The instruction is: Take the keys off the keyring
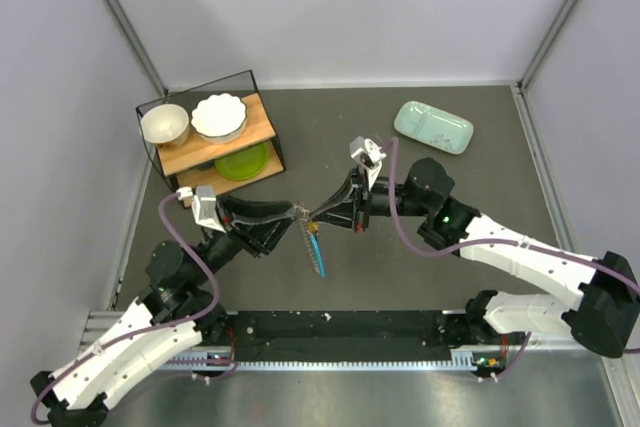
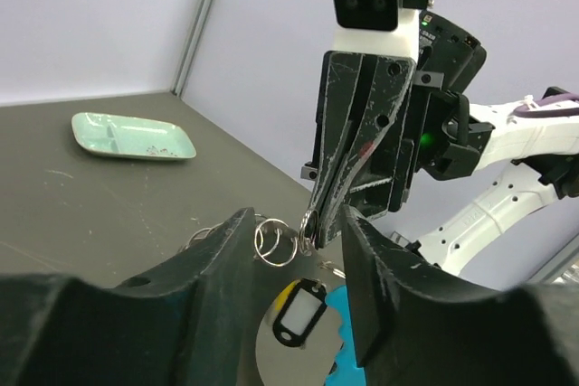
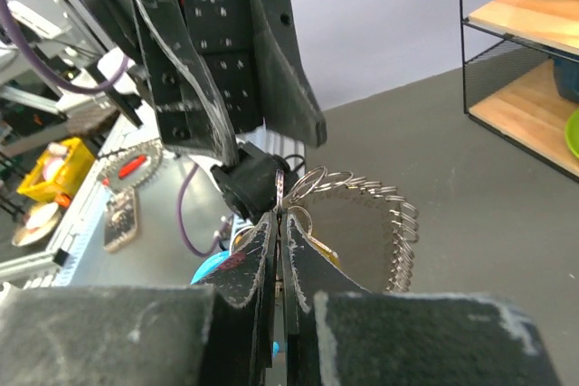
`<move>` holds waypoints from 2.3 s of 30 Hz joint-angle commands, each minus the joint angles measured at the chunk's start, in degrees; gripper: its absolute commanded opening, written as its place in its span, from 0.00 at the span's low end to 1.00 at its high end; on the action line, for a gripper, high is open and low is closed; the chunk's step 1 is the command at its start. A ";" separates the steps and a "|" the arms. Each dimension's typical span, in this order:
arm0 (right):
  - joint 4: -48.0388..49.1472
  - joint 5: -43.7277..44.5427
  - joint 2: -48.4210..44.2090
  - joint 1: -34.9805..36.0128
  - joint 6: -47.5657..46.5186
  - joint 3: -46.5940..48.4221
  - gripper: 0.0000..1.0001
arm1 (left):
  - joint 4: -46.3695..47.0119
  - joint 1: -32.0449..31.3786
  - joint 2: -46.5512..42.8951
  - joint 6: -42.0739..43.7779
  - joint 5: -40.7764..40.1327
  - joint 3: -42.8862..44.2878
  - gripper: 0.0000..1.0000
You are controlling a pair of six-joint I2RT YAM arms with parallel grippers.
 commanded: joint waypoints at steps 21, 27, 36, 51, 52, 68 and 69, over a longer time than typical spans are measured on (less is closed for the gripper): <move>-28.94 -12.41 -5.72 -1.96 -21.87 9.87 0.00 | -31.65 0.12 17.40 27.40 24.52 26.83 0.47; -29.03 -13.82 -6.16 -1.96 -22.13 9.95 0.00 | -36.83 0.03 22.41 29.42 29.35 30.61 0.44; -29.03 -14.43 -5.81 -1.96 -22.39 10.22 0.00 | -40.62 0.03 26.72 32.31 33.50 32.37 0.41; -28.94 -11.72 -4.93 -1.96 -20.73 10.57 0.00 | -39.93 0.12 28.57 32.68 35.08 32.38 0.00; -29.03 -10.32 -4.84 -1.96 -20.29 10.66 0.00 | -38.96 0.12 28.22 32.06 34.99 31.42 0.00; -27.53 6.03 -13.45 -1.96 -14.22 5.12 0.33 | -14.62 1.09 21.80 15.54 28.59 19.63 0.00; -27.62 10.74 -14.67 -1.96 -13.61 4.77 0.33 | -14.52 1.00 21.54 15.36 27.18 19.11 0.00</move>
